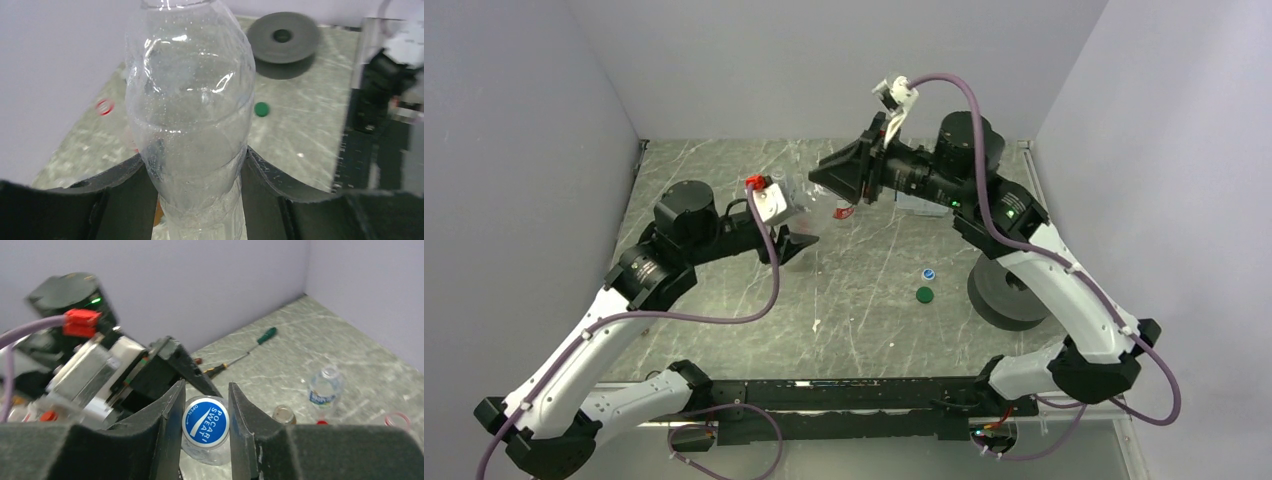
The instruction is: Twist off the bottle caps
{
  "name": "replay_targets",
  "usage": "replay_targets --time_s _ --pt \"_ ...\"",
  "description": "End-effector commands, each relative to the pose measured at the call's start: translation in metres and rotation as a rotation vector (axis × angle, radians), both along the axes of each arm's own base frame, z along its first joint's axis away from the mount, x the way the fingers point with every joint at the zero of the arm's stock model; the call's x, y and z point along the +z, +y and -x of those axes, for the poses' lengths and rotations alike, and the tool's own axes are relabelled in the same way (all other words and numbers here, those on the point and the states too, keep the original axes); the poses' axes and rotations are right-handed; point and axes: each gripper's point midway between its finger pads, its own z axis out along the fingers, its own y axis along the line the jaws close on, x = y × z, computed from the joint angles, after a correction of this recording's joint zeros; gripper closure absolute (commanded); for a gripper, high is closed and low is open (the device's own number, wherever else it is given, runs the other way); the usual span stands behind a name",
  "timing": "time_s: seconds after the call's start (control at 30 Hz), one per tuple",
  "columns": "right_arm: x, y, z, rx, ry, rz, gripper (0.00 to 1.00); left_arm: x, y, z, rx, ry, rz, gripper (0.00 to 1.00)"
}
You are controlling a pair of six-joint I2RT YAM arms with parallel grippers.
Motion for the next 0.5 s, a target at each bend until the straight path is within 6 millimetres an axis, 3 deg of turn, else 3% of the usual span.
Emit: replay_targets --time_s 0.0,0.1,0.23,0.3,0.37,0.47 --pt "0.063 -0.016 0.062 0.266 -0.283 -0.131 0.84 -0.001 -0.015 0.066 -0.335 0.057 0.019 0.99" --pt "0.061 -0.02 0.08 0.367 -0.3 -0.122 0.83 -0.001 -0.017 0.082 -0.42 0.085 0.024 1.0" --pt "0.051 -0.026 0.078 0.363 -0.276 -0.099 0.83 -0.002 -0.017 0.088 -0.452 0.094 0.016 1.0" --pt "0.044 -0.031 0.061 0.268 -0.249 -0.083 0.83 -0.002 -0.017 0.086 -0.443 0.09 0.014 0.99" --pt "0.03 -0.043 0.031 0.1 -0.201 -0.044 0.83 -0.002 -0.016 0.083 -0.423 0.076 0.013 1.0" --pt "-0.019 -0.073 -0.027 -0.2 -0.06 0.047 0.85 0.0 -0.014 0.082 -0.414 0.064 0.012 1.0"
